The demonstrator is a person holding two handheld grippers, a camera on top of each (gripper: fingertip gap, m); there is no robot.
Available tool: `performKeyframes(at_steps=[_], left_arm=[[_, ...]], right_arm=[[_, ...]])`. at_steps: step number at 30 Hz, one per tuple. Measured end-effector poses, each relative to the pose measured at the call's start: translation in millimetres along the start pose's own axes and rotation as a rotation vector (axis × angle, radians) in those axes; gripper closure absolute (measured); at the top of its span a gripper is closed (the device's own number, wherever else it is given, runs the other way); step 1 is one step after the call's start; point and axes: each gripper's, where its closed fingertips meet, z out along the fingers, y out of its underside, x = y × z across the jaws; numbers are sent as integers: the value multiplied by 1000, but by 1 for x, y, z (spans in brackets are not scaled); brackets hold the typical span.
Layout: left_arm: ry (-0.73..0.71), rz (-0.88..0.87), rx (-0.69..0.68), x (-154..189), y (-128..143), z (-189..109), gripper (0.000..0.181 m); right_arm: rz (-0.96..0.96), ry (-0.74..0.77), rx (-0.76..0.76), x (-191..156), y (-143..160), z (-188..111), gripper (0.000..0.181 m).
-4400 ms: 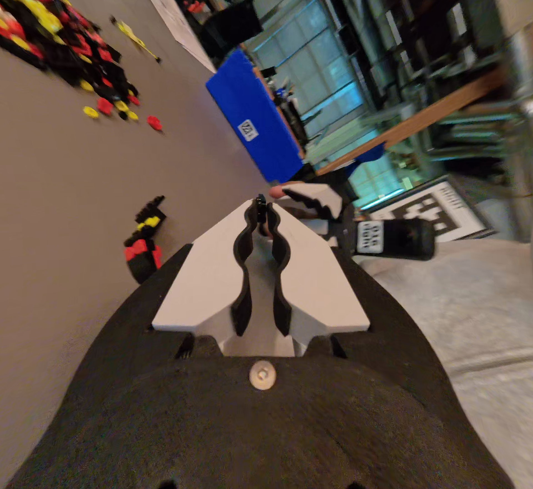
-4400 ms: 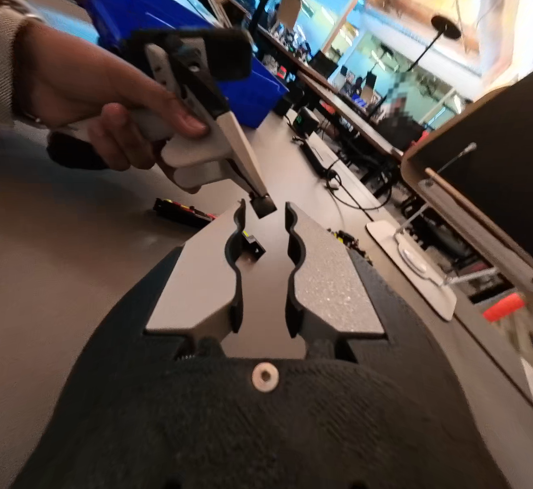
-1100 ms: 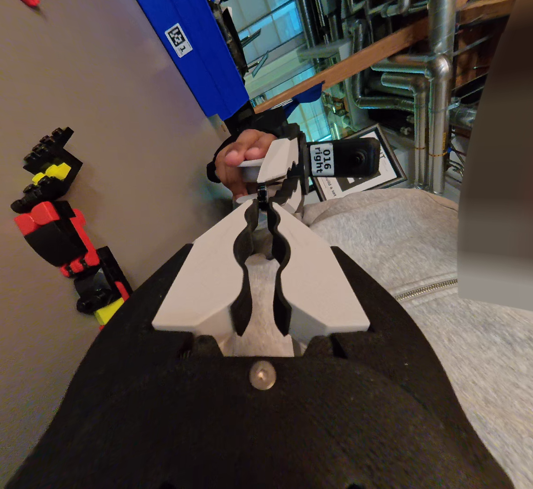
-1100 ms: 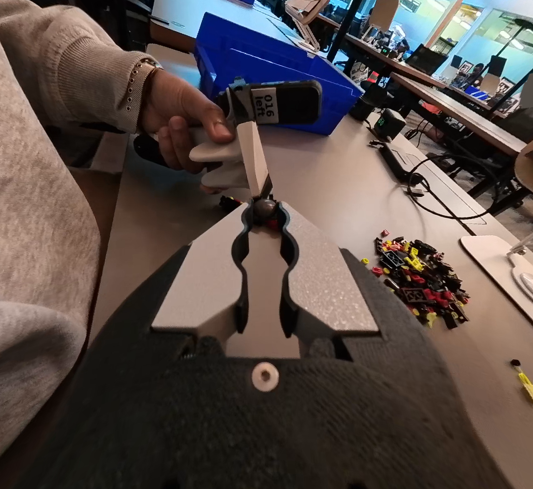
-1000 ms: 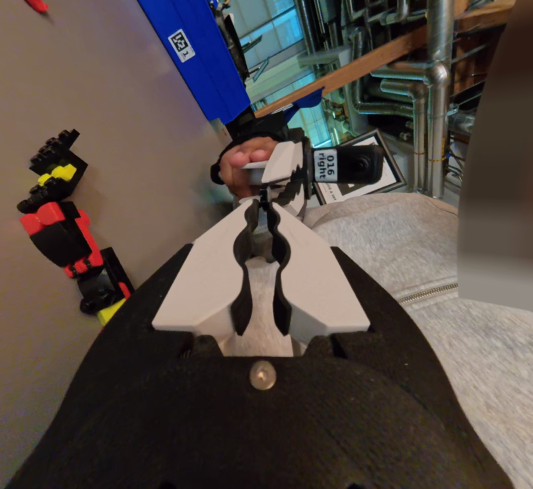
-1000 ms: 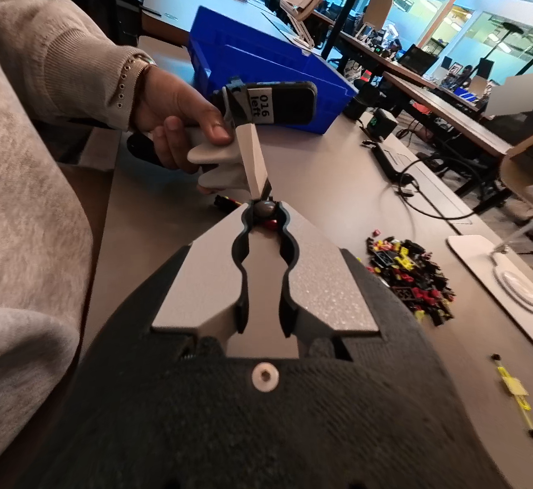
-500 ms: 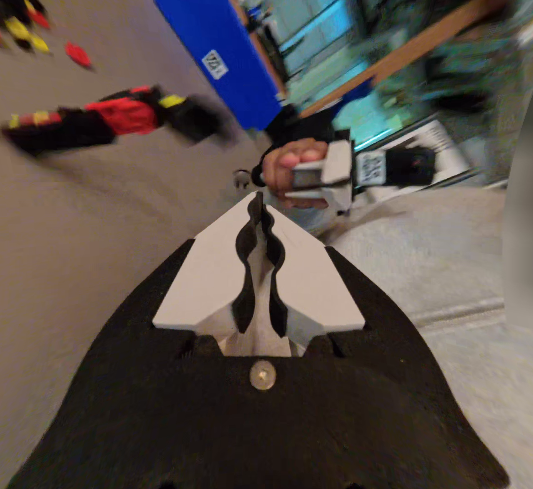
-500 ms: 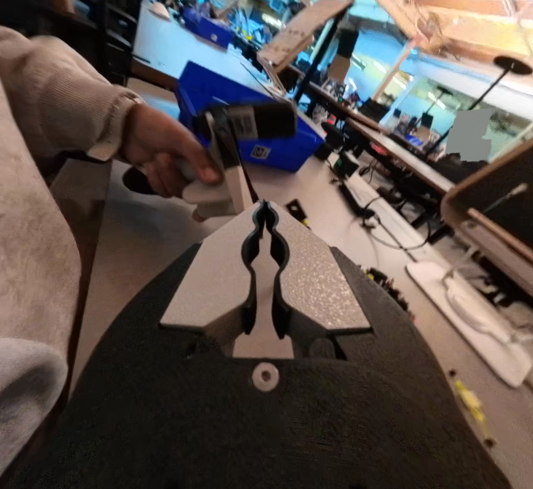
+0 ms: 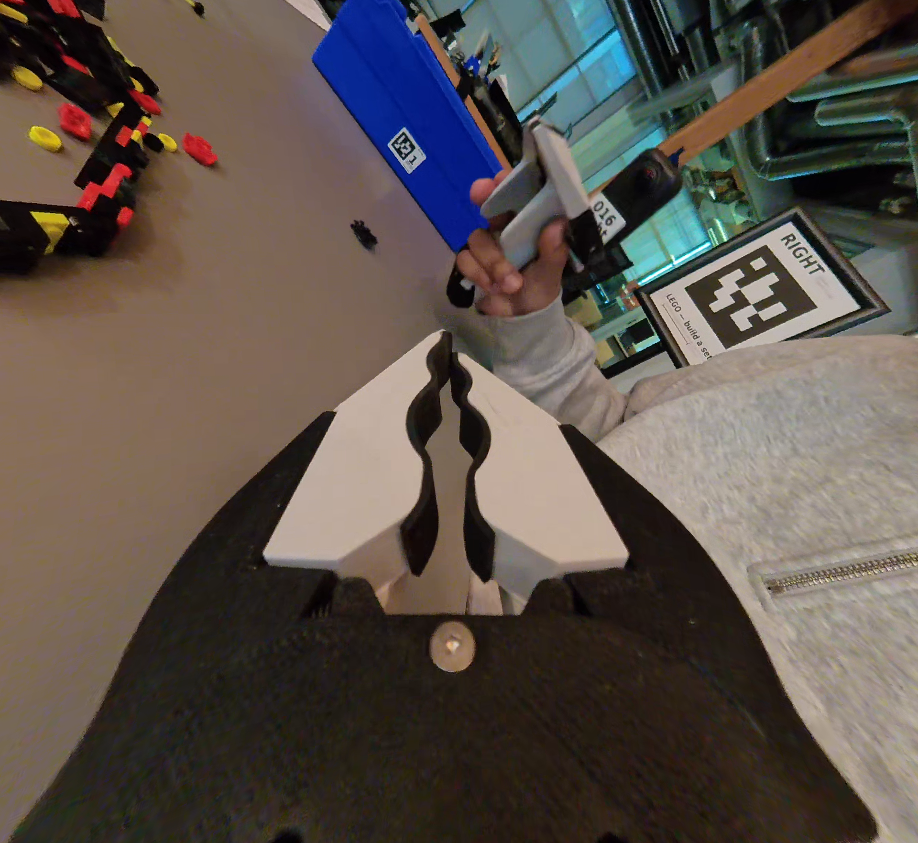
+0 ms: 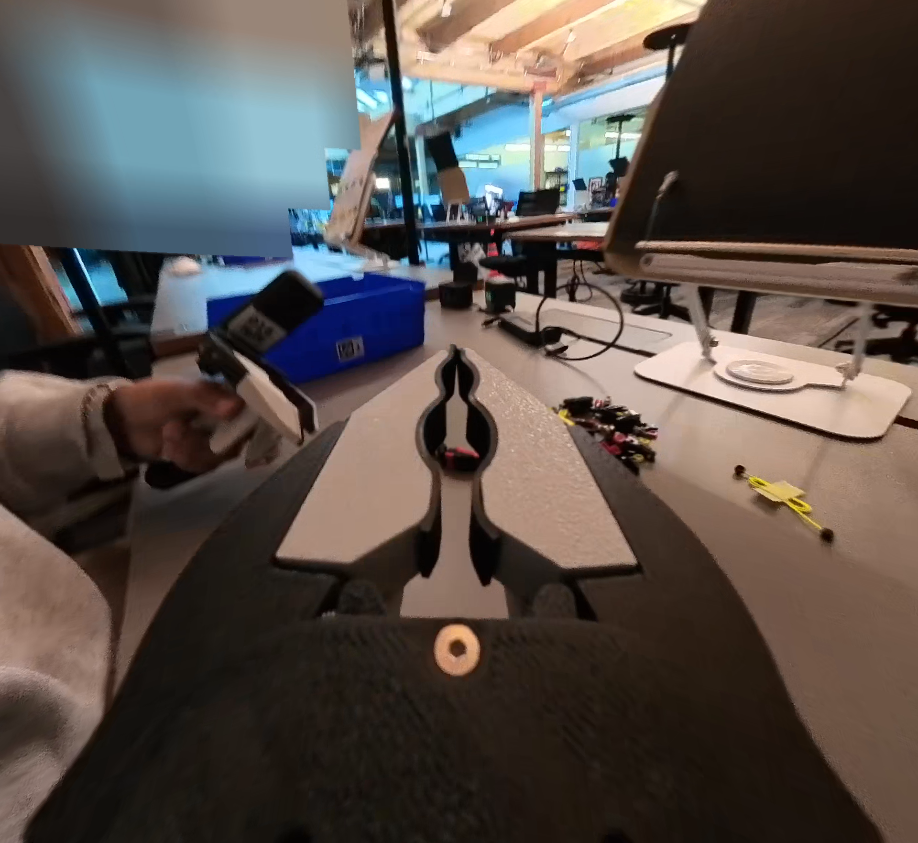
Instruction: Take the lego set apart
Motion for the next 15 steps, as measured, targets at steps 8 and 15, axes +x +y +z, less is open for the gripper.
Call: performKeyframes(at_steps=[8, 15], left_arm=[[30, 6, 29, 0, -3, 2, 181], [26, 34, 40, 1, -2, 6, 181]], right_arm=[[75, 193, 21, 56, -38, -71, 181], [47, 356, -649, 75, 102, -80, 140]])
